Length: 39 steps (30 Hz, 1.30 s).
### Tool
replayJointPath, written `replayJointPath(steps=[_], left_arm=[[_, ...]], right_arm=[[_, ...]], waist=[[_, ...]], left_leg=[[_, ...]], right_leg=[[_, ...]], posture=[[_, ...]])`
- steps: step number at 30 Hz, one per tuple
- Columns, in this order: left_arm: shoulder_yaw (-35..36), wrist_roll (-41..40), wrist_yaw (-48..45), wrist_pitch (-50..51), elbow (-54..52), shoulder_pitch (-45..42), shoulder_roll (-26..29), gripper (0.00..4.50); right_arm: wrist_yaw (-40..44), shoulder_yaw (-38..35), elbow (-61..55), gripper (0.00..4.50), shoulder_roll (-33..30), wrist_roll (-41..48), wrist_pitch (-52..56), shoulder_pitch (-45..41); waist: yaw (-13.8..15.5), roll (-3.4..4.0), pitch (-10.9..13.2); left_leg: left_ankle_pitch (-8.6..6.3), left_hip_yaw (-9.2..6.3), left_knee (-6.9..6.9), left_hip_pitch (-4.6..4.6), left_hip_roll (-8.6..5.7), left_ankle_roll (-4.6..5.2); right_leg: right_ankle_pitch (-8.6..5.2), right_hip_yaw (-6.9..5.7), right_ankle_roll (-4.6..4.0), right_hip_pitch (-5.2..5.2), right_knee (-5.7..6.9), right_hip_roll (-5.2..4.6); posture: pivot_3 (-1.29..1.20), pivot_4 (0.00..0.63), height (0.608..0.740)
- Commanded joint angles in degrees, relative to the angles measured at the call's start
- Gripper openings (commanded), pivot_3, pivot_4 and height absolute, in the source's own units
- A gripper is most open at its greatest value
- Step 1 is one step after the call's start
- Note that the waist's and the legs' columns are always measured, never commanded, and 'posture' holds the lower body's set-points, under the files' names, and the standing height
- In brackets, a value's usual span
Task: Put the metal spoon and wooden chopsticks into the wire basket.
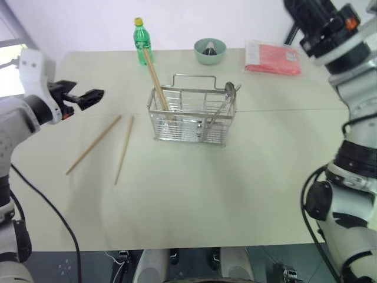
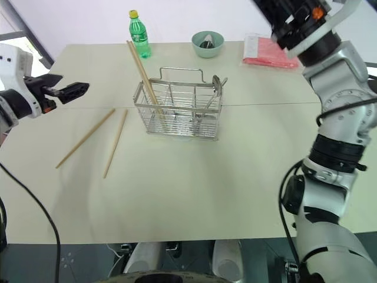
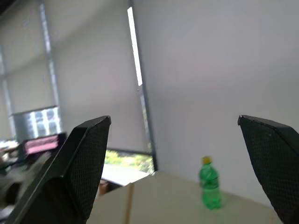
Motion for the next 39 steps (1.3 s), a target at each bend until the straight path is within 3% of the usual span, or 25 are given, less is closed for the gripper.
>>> replayJointPath(steps=[1,7,22,25,32,36,39], left_arm=[[-5.25,6.26,-2.04,-1.04,5.59,-2.79,0.22,4.5],[-15.65,16.1,-10.79,-7.67,17.93,-3.66,-1.53,4.5],[-22.31,32.09,-16.98,-25.02,44.94,-12.8,-11.74,4.5],[-21.79,33.62,-17.29,-27.31,48.98,-14.56,-13.29,3.64],[-18.61,34.24,-15.49,-29.95,51.48,-15.65,-14.21,0.15],[-12.28,31.53,-9.96,-31.89,50.45,-15.88,-14.8,0.06],[-3.46,26.51,-3.88,-32.33,48.51,-16.78,-15.79,0.06]], right_arm=[[10.18,1.76,-8.57,4.45,-5.92,7.25,7.44,6.37],[14.15,1.78,-14.79,4.45,-11.52,9.89,10.23,14.2],[13.54,-3.13,-18.76,4.45,-17.26,13.38,10.68,21.98],[13.85,-3.03,-18.71,4.5,-18.13,13.08,9.94,22.88],[13.65,-2.78,-17.85,4.5,-18.64,12.08,8.91,23.03],[13.8,-2.52,-17.71,4.5,-18.47,11.7,8.55,23.28],[13.47,-2.03,-17.61,4.5,-18.16,11.48,8.27,23.05]], waist=[[0.12,-0.01,0.0],[0.68,-0.06,0.03],[3.18,-0.24,0.04],[3.17,-0.22,-0.03],[2.84,-0.22,-0.04],[2.77,-0.28,-0.01],[2.79,-0.43,0.08]], left_leg=[[-0.01,0.0,0.01,0.0,-0.01,0.0],[-0.1,0.06,0.07,-0.01,-0.01,-0.14],[-0.16,-0.03,0.03,-0.07,0.07,-0.06],[-0.16,-0.03,0.03,-0.01,0.07,-0.05],[-0.16,-0.04,0.03,0.0,0.08,-0.05],[-0.16,-0.04,0.03,-0.02,0.11,-0.05],[-0.16,-0.05,0.04,-0.1,0.11,-0.04]], right_leg=[[0.0,0.0,0.0,0.03,-0.01,-0.04],[0.03,-0.02,-0.02,-0.03,-0.08,-0.22],[0.65,-0.2,0.01,0.15,-1.16,-0.29],[0.66,-0.23,0.02,0.24,-1.17,-0.32],[0.67,-0.23,0.04,0.45,-1.15,-0.32],[0.68,-0.23,0.06,0.43,-1.13,-0.29],[0.7,-0.23,0.1,0.36,-1.13,-0.28]], posture=[[0.0,0.15,0.68],[0.0,0.15,0.68],[0.0,0.15,0.68],[0.0,0.15,0.68],[0.0,0.15,0.68],[0.0,0.15,0.68],[0.0,0.15,0.68]])
